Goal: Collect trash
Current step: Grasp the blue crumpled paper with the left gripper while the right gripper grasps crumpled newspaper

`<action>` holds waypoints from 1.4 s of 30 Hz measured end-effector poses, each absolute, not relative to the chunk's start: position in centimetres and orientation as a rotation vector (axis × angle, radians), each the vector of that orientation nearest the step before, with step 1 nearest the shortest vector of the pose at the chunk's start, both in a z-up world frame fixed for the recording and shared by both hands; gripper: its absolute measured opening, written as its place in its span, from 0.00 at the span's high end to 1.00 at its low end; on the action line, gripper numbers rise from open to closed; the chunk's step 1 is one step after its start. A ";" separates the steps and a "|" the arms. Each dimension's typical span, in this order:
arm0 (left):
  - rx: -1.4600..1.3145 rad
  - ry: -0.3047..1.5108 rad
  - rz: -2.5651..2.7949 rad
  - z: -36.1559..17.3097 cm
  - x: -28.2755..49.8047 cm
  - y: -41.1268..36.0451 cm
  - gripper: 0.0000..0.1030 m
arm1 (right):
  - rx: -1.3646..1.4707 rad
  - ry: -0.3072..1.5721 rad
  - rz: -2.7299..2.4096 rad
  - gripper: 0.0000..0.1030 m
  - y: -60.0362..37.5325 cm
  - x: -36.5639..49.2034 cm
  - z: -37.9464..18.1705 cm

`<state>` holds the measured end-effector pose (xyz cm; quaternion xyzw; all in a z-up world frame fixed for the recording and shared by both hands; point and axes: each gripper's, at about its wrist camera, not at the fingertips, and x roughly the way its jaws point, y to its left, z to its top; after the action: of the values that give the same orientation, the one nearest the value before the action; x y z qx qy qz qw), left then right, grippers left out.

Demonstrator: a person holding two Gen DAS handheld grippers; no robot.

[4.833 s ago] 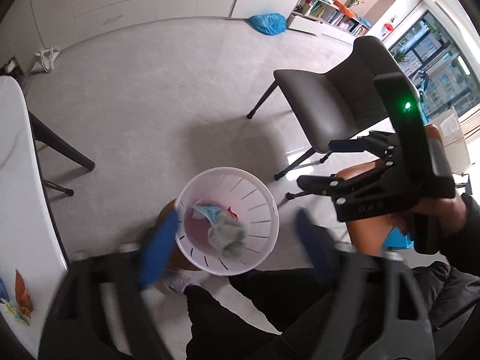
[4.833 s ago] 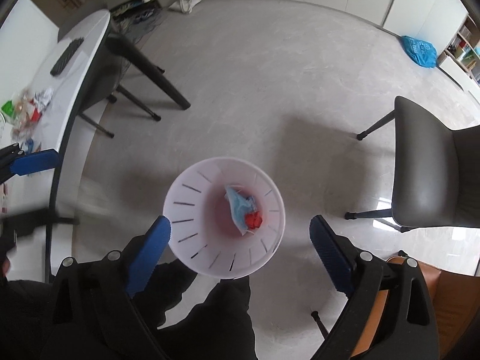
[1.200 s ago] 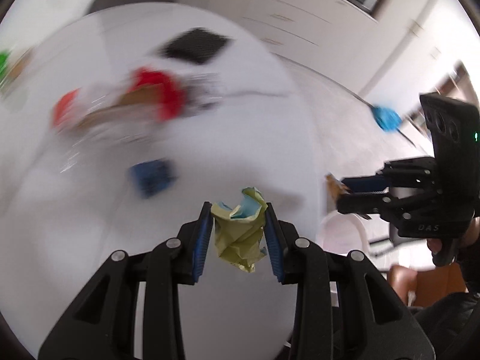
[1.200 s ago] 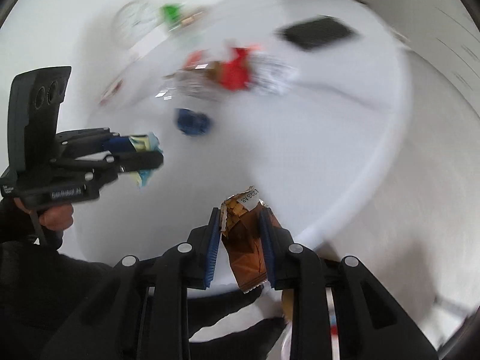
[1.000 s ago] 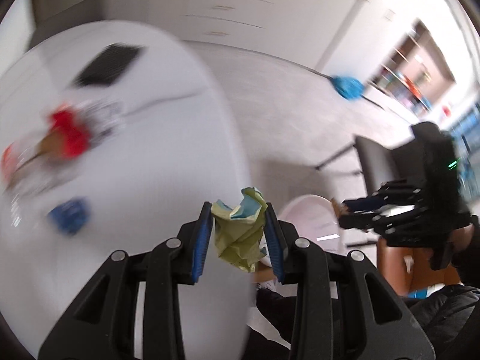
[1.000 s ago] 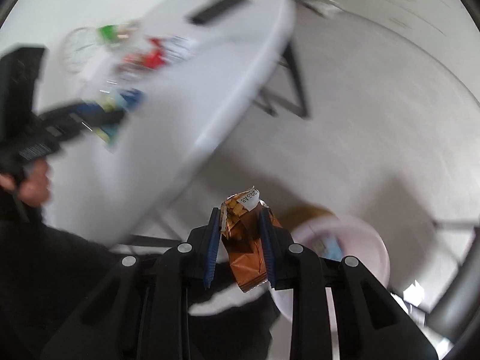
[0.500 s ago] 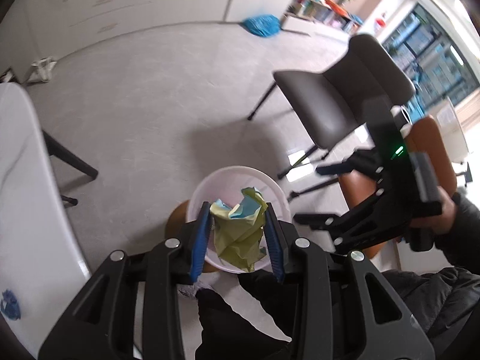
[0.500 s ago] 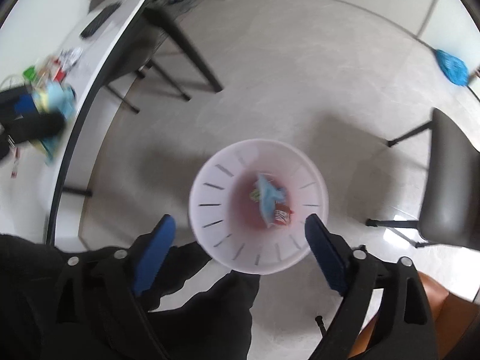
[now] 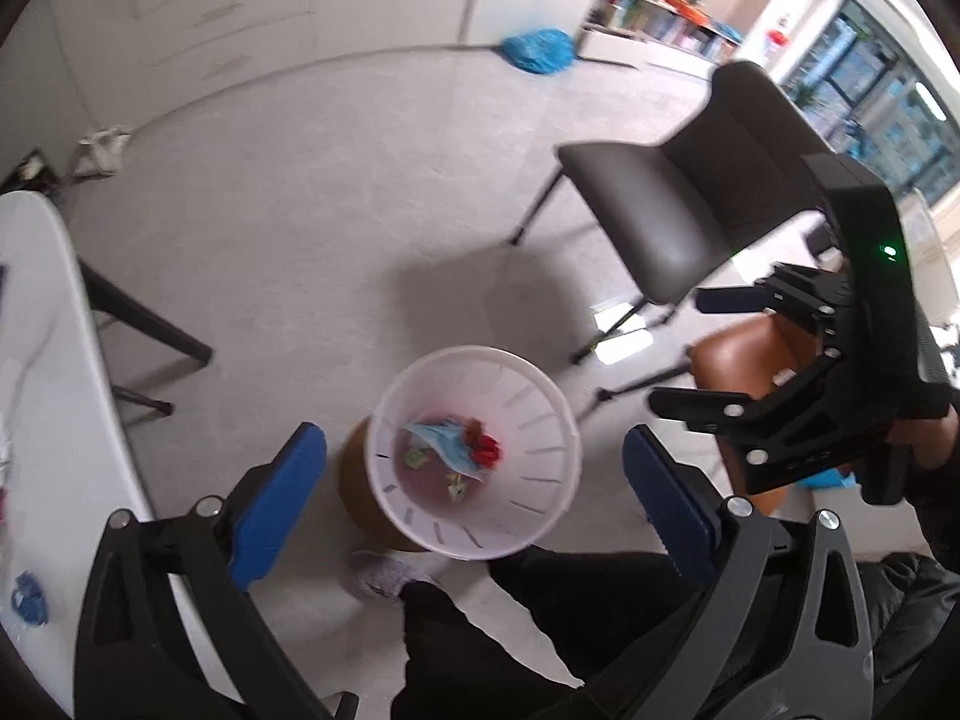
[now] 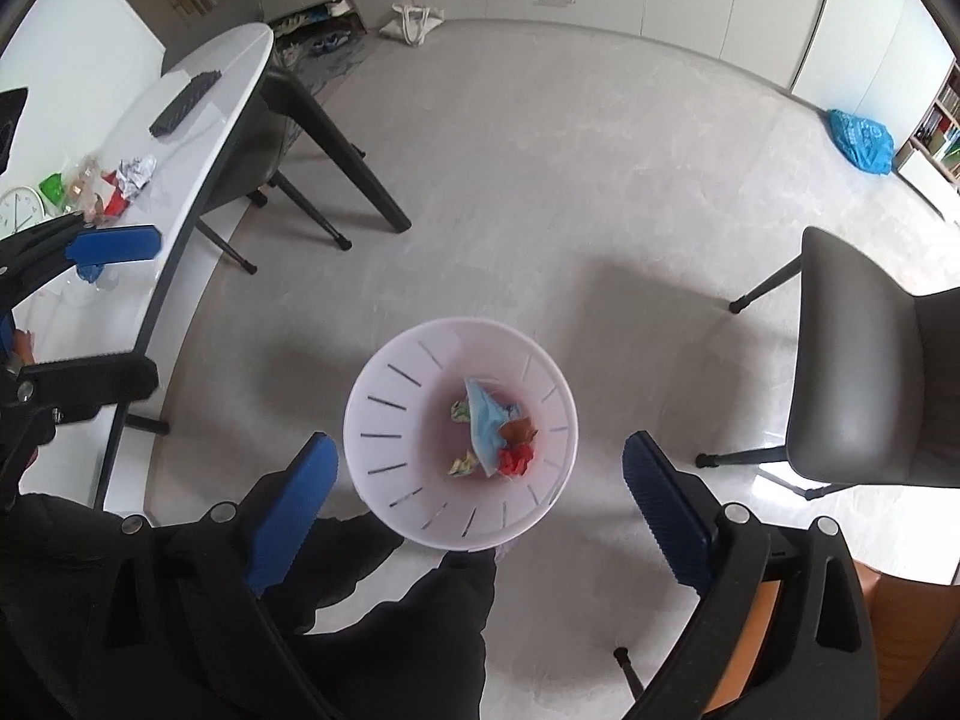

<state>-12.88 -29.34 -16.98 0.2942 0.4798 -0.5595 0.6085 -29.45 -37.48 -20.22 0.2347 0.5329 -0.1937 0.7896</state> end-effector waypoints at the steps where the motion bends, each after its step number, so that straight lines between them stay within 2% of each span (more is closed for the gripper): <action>1: 0.668 1.079 -1.248 -16.4 -12.4 -29.0 0.08 | 0.503 1.137 -0.415 0.07 -37.4 -29.2 -19.9; 8: 0.495 0.972 -0.941 -12.6 -6.3 -23.3 0.08 | 0.416 1.048 -0.358 0.03 -35.9 -25.0 -16.6; 13: 0.430 0.927 -0.716 -11.5 -2.3 -17.7 0.08 | 0.342 0.988 -0.279 0.03 -33.8 -19.7 -14.5; 25: 0.228 0.968 -0.328 -16.0 7.5 -5.0 0.08 | 0.360 0.937 -0.139 0.03 -28.6 -8.2 -12.6; 29: 0.210 1.015 -0.292 -18.4 10.2 -3.8 0.16 | 0.374 0.959 -0.101 0.03 -26.8 -5.1 -13.0; 36: 0.239 1.057 -0.299 -21.4 12.3 -3.8 0.22 | 0.330 1.007 -0.066 0.03 -24.0 -1.3 -13.7; 42: 0.231 1.108 -0.340 -23.2 13.1 -3.8 0.51 | 0.270 1.043 -0.029 0.03 -21.6 1.2 -14.4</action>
<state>13.15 -3.76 -23.21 0.1089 0.5224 -0.1602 0.8304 1.20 -21.55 -14.36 0.1288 0.4964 -0.0136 0.8583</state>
